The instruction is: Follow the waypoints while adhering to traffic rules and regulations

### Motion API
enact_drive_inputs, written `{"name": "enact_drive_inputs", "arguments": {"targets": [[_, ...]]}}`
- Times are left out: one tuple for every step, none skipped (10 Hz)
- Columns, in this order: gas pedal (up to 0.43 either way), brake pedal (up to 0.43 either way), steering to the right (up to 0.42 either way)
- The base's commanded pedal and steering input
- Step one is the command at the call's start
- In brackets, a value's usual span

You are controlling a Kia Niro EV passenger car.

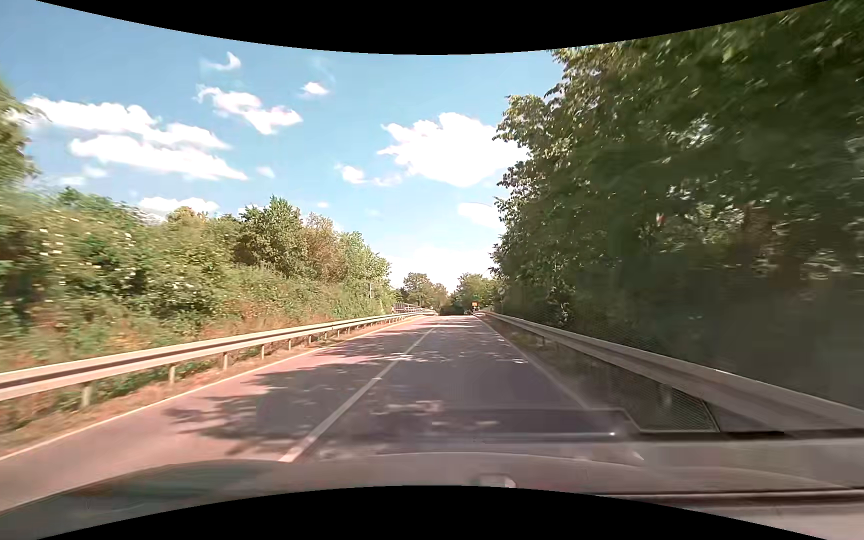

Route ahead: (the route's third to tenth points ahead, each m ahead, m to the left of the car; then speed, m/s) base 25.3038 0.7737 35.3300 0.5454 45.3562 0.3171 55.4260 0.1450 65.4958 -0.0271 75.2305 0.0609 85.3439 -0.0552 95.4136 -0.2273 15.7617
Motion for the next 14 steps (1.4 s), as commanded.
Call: {"name": "enact_drive_inputs", "arguments": {"targets": [[0.177,0.0,0.003],[0.177,0.0,0.004],[0.177,0.0,0.006],[0.177,0.0,0.007],[0.177,0.0,0.007],[0.177,0.0,0.007],[0.177,0.0,0.006],[0.177,0.0,0.005],[0.169,0.0,0.003],[0.15,0.0,0.001],[0.15,0.0,0.001],[0.15,0.0,0.001],[0.138,0.0,0.0],[0.118,0.0,0.0]]}}
